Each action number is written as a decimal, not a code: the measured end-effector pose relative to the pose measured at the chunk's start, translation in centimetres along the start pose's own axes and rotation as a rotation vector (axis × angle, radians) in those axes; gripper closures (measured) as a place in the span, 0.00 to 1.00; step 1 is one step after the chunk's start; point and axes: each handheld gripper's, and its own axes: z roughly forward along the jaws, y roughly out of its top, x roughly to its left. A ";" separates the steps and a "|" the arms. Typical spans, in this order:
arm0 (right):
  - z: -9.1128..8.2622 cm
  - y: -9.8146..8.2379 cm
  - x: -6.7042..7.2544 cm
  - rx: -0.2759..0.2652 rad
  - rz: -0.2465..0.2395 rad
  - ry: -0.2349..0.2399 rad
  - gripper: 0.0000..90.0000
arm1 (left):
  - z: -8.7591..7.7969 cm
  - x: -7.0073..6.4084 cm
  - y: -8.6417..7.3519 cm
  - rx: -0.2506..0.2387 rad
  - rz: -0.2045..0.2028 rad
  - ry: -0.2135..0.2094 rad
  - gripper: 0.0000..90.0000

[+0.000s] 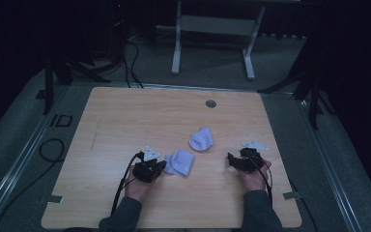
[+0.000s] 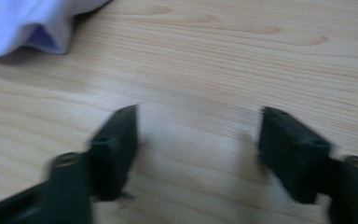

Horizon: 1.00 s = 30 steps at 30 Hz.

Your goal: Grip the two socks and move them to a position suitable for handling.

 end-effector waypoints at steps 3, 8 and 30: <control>-0.3 0.2 0.8 0.014 -0.033 0.017 0.59 | 0.2 0.0 -0.1 0.006 -0.002 -0.001 0.99; -0.7 0.6 2.7 0.006 -0.099 0.056 0.63 | 0.2 0.0 -0.1 0.006 -0.002 0.001 0.99; -0.9 3.5 12.3 0.000 -0.285 0.319 0.58 | -0.3 -1.1 -0.7 0.011 -0.001 0.003 0.99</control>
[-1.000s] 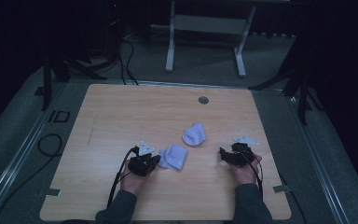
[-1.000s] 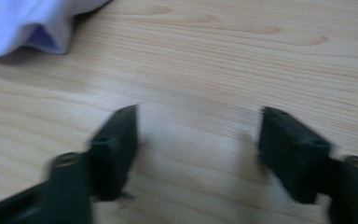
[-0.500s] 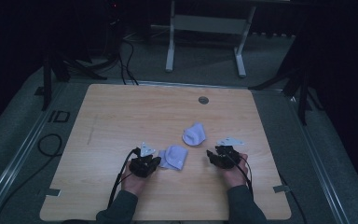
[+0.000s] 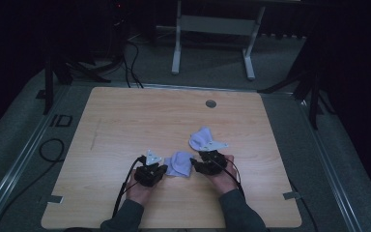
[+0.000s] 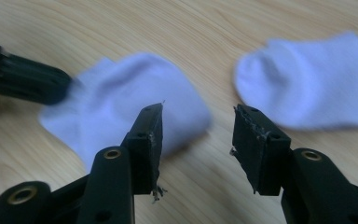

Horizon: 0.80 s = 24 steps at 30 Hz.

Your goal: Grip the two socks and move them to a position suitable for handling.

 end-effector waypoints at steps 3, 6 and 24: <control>0.5 0.9 1.0 0.000 -0.026 0.027 0.58 | 0.0 -0.1 0.0 0.004 0.002 -0.002 0.99; 1.1 1.7 2.0 0.008 -0.039 0.058 0.60 | 0.0 -0.1 -0.1 0.001 0.008 -0.006 0.99; 5.5 3.6 4.4 0.103 -0.076 0.029 0.60 | -0.1 -0.3 -0.1 0.000 0.015 0.001 0.99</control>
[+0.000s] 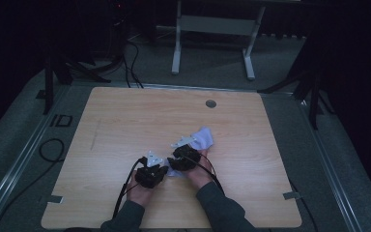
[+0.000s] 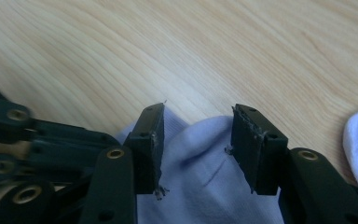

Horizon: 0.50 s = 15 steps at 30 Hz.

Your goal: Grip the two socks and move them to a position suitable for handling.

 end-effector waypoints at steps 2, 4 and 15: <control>0.1 -0.1 0.0 0.007 0.000 -0.003 0.63 | 0.0 0.0 0.0 0.000 -0.002 -0.001 0.99; -0.2 -0.2 -0.2 0.011 0.002 -0.007 0.68 | 0.0 0.0 0.0 -0.001 -0.002 -0.002 0.99; -2.7 -1.4 -1.3 -0.022 0.015 0.021 0.96 | 0.0 0.0 0.0 -0.004 -0.008 -0.002 0.99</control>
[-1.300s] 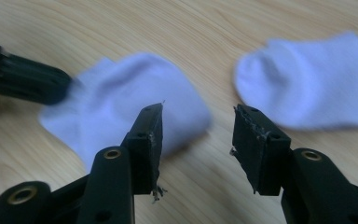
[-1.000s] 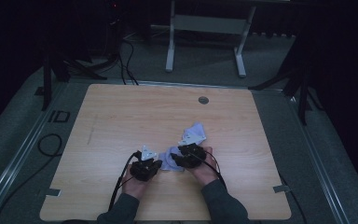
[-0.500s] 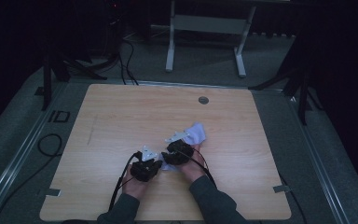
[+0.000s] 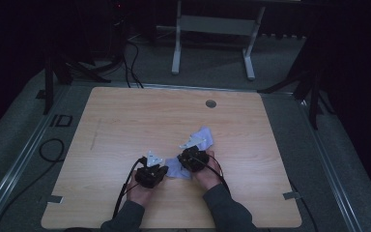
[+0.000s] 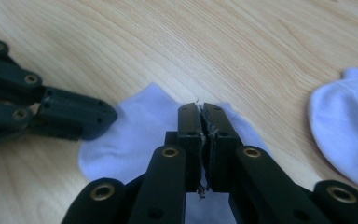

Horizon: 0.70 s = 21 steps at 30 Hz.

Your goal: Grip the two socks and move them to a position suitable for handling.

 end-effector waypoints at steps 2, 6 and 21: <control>-0.7 -0.4 -0.2 -0.013 0.013 0.004 0.96 | 0.0 0.0 0.0 0.002 0.002 0.000 0.99; -2.4 -1.5 -1.1 -0.042 0.035 -0.008 0.96 | 0.0 0.0 0.0 0.003 0.003 -0.001 0.99; -6.1 -7.0 -4.2 -0.031 0.128 -0.077 0.96 | 0.0 0.0 0.0 0.007 0.003 0.001 0.99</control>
